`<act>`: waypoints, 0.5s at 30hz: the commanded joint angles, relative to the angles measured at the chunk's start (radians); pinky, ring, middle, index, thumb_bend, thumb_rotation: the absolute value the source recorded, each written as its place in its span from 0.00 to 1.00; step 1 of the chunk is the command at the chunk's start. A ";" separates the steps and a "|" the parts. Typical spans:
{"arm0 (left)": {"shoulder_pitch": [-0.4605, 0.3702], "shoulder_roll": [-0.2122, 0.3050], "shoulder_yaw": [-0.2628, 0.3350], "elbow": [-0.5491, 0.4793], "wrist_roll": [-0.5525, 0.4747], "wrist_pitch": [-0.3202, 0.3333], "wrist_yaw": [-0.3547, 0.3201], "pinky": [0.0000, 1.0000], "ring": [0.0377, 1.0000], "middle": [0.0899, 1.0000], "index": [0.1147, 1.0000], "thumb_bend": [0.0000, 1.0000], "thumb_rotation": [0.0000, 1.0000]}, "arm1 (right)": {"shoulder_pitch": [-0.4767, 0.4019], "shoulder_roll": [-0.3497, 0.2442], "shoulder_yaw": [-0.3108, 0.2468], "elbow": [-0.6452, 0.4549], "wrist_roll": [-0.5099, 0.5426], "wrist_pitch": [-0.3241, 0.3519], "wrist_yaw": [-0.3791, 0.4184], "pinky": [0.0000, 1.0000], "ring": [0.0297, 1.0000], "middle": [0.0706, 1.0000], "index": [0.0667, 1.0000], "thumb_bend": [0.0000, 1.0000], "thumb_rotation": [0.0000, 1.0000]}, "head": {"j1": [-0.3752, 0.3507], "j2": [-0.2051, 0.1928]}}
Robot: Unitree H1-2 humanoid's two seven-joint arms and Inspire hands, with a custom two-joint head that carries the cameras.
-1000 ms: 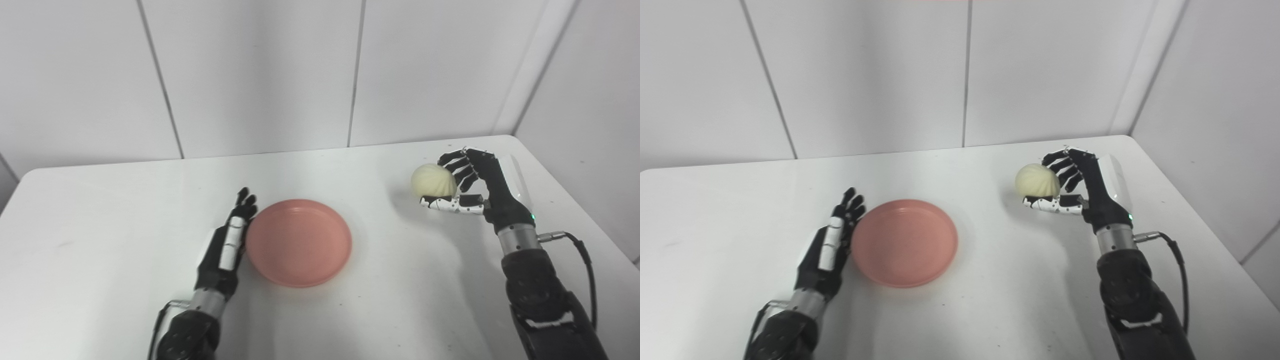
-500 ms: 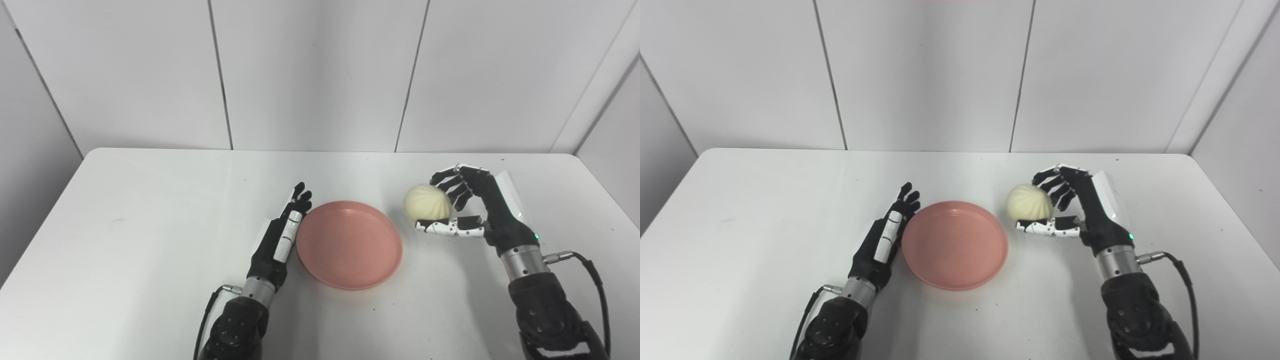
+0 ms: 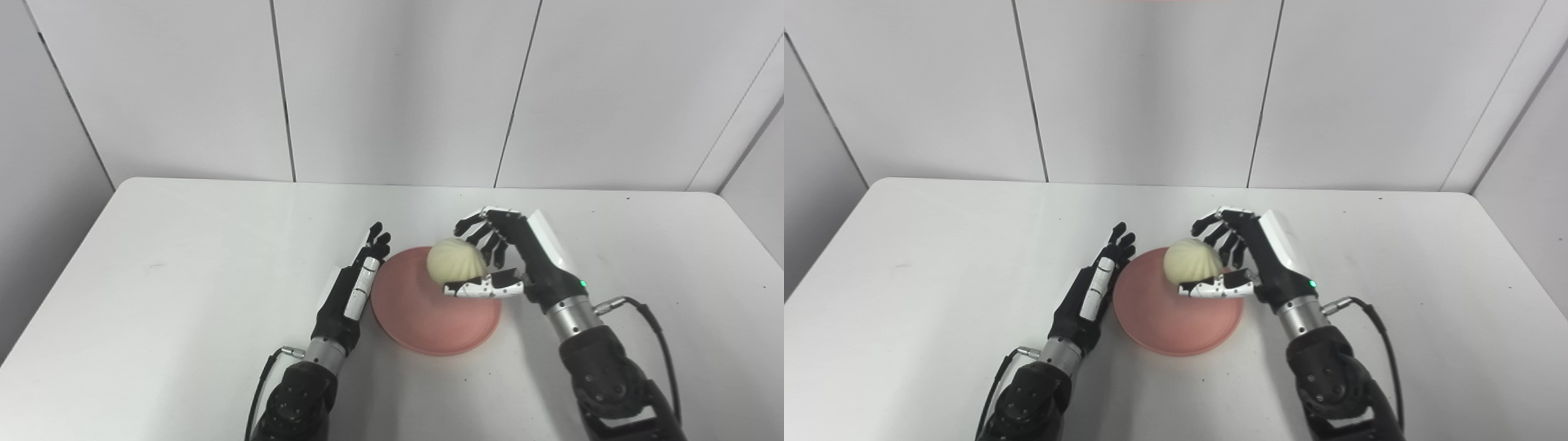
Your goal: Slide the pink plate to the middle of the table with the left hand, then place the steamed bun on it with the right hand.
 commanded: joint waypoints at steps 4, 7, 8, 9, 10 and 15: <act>0.016 0.003 -0.001 -0.007 0.005 -0.008 0.005 1.00 1.00 1.00 0.99 0.73 1.00 | -0.022 0.003 0.019 0.025 -0.048 -0.070 -0.019 0.25 0.31 0.39 0.48 0.52 0.00 | -0.010 0.000; 0.021 0.008 0.000 -0.027 0.002 0.020 0.001 1.00 1.00 1.00 0.99 0.74 1.00 | -0.014 0.004 0.030 0.048 -0.078 -0.073 -0.025 0.19 0.25 0.36 0.48 0.51 0.00 | -0.015 0.001; 0.022 0.009 0.001 -0.029 0.000 0.021 0.001 1.00 1.00 1.00 1.00 0.74 1.00 | -0.012 0.002 0.033 0.062 -0.086 -0.087 -0.032 0.18 0.24 0.40 0.46 0.52 0.00 | -0.019 0.002; 0.022 0.011 0.003 -0.031 -0.001 0.019 0.001 1.00 1.00 1.00 0.99 0.73 1.00 | -0.010 0.000 0.035 0.076 -0.094 -0.098 -0.040 0.18 0.23 0.41 0.46 0.52 0.00 | -0.021 0.003; 0.023 0.012 0.004 -0.033 -0.002 0.017 0.002 1.00 1.00 1.00 0.99 0.73 1.00 | -0.008 0.000 0.039 0.086 -0.103 -0.106 -0.045 0.18 0.23 0.43 0.45 0.52 0.00 | -0.023 0.003; 0.030 0.018 0.008 -0.045 -0.007 0.026 -0.001 1.00 1.00 1.00 0.99 0.72 1.00 | 0.000 -0.004 0.047 0.111 -0.135 -0.127 -0.054 0.22 0.27 0.41 0.46 0.52 0.00 | -0.030 0.006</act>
